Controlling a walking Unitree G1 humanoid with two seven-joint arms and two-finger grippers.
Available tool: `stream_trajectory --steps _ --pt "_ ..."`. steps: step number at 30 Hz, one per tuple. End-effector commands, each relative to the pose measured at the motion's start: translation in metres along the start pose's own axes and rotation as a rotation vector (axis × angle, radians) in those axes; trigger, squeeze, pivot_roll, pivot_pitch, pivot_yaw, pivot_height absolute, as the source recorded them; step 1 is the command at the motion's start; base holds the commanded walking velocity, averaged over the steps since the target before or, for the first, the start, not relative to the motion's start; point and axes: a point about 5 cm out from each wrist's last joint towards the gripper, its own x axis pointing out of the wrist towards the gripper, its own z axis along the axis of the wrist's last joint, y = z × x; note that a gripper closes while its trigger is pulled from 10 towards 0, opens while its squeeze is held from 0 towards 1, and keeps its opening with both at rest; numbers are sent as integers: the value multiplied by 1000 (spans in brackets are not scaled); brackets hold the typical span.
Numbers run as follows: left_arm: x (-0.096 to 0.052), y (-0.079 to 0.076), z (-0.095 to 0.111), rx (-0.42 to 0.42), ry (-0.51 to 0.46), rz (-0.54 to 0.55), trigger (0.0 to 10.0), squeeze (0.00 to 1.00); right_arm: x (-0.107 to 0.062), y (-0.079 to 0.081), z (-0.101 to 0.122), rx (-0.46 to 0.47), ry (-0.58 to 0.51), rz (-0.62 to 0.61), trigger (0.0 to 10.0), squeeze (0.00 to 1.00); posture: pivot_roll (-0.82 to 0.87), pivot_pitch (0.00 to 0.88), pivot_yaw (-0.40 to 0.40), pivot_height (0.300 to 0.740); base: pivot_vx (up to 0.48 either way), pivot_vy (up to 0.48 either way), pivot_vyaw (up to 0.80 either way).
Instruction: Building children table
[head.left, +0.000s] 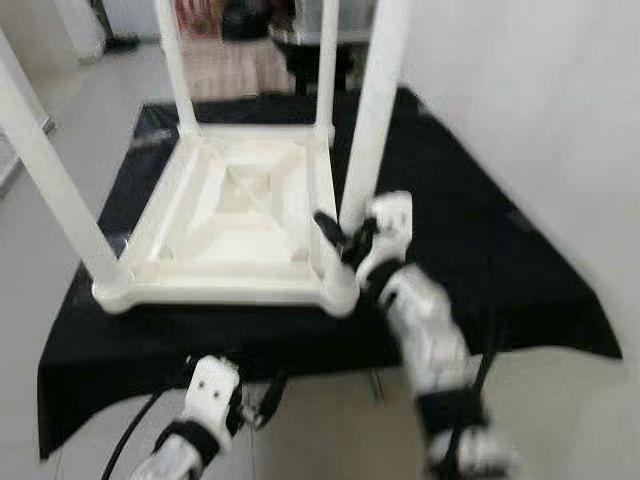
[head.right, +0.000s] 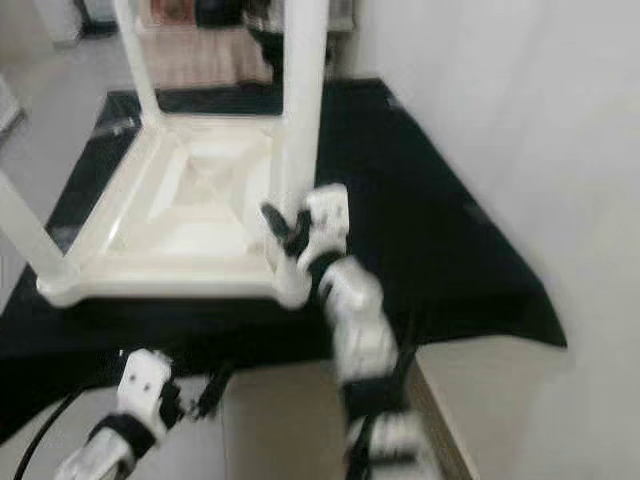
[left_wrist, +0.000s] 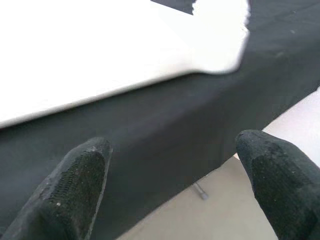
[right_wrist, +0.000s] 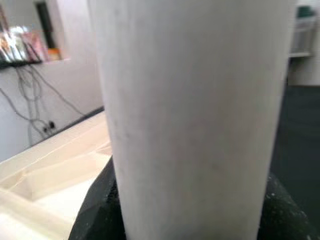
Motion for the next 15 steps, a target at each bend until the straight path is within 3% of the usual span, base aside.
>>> stream_trajectory --steps 1,4,7,8,10,11,12,13,15 --pt "1 3 -4 0 23 -14 10000 0 -9 35 -81 176 364 -33 0 0 71 154 25 740 0 0 0" --pt "4 3 -5 4 24 -12 10000 0 15 46 -63 124 329 19 0 0 81 144 18 740 0 0 0" --pt "5 4 -5 9 22 -2 10000 0 23 50 -53 104 313 30 0 0 84 138 15 740 0 0 0" --pt "5 5 -5 13 21 6 10000 0 27 51 -47 91 305 29 3059 0 89 136 11 740 0 0 0" --pt "5 5 -5 15 20 10 10000 0 30 51 -43 84 298 27 3059 0 90 135 10 740 0 0 0" --pt "6 6 -5 17 19 13 10000 0 31 50 -37 80 282 34 10000 0 91 134 11 740 0 0 0" --pt "6 6 -5 17 19 13 10000 0 31 50 -37 80 282 34 10000 0 91 134 11 740 0 0 0" --pt "6 5 -5 17 19 13 10000 0 31 42 -26 72 247 51 10000 1000 89 135 9 740 0 0 0" --pt "6 5 -5 17 19 12 10000 0 32 38 -22 66 230 60 10000 1000 89 135 9 740 0 0 0"
